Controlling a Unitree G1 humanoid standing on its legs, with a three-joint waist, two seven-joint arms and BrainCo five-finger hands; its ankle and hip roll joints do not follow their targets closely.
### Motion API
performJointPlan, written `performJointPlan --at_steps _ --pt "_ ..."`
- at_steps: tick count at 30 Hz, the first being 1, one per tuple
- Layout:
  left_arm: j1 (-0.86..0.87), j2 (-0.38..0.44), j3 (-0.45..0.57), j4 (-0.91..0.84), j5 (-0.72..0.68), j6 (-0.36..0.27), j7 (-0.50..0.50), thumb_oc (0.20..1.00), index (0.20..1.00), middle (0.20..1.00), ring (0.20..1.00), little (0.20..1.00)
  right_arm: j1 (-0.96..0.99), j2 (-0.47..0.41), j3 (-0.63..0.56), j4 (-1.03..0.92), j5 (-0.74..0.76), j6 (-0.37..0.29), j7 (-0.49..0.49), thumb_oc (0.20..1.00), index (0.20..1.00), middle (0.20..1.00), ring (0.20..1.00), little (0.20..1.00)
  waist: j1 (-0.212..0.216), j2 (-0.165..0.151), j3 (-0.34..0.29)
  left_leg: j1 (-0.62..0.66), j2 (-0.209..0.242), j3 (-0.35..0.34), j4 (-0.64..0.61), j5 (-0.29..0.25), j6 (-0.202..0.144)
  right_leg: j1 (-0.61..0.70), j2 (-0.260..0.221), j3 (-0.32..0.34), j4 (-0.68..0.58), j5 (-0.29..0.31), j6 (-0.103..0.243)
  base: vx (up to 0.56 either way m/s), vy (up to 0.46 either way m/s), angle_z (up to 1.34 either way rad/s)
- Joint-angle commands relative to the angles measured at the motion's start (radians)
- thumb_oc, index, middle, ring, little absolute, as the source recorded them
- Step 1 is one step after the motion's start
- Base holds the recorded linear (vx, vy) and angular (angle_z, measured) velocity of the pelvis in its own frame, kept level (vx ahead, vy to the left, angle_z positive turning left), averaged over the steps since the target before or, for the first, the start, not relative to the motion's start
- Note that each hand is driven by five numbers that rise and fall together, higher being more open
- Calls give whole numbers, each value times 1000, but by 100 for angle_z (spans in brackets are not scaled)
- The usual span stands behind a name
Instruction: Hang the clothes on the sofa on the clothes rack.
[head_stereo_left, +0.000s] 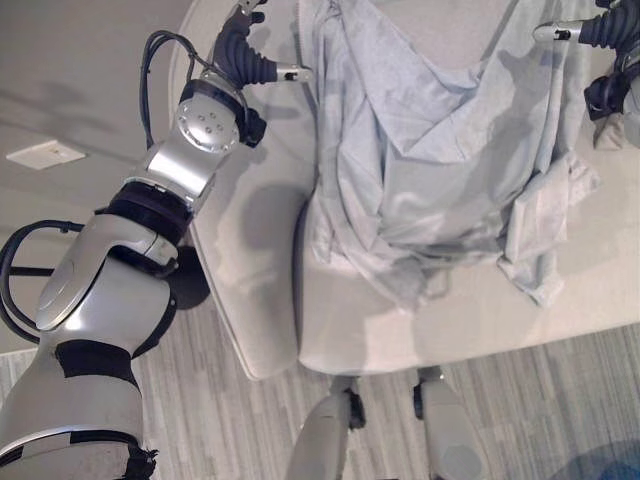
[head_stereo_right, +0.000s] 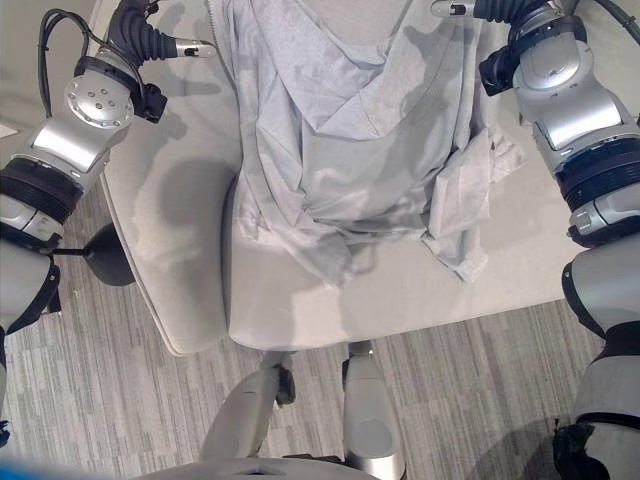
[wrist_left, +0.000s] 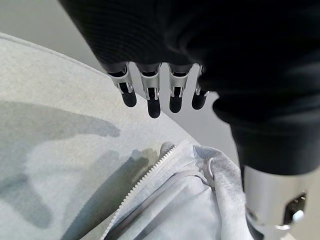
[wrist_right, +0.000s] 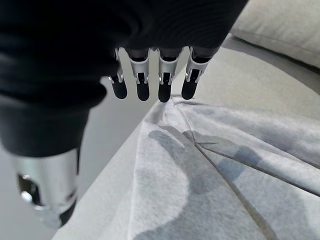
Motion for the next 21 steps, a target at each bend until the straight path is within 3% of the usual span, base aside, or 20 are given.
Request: performJointPlan --at_steps 1,12,21 --pt "-142 25 -48 95 -35 -18 4 1000 1000 1000 1000 1000 -129 -30 22 33 56 -24 2 1000 1000 1000 1000 1000 16 -20 -45 32 22 -33 6 -62 -105 -9 -32 38 26 -56 94 0 0 0" --pt "-156 25 -101 81 -32 -23 -29 1000 1000 1000 1000 1000 -144 -55 143 45 106 -4 105 1000 1000 1000 1000 1000 17 -30 -32 27 25 -40 6 -53 -111 -17 -23 36 31 -55 88 -4 -10 0" --pt "-172 -20 -131 66 -18 -18 -46 1000 1000 1000 1000 1000 -124 -55 153 38 113 2 116 1000 1000 1000 1000 1000 15 -26 -19 9 25 -38 6 -45 -113 -32 -25 33 28 -48 90 -3 -4 0"
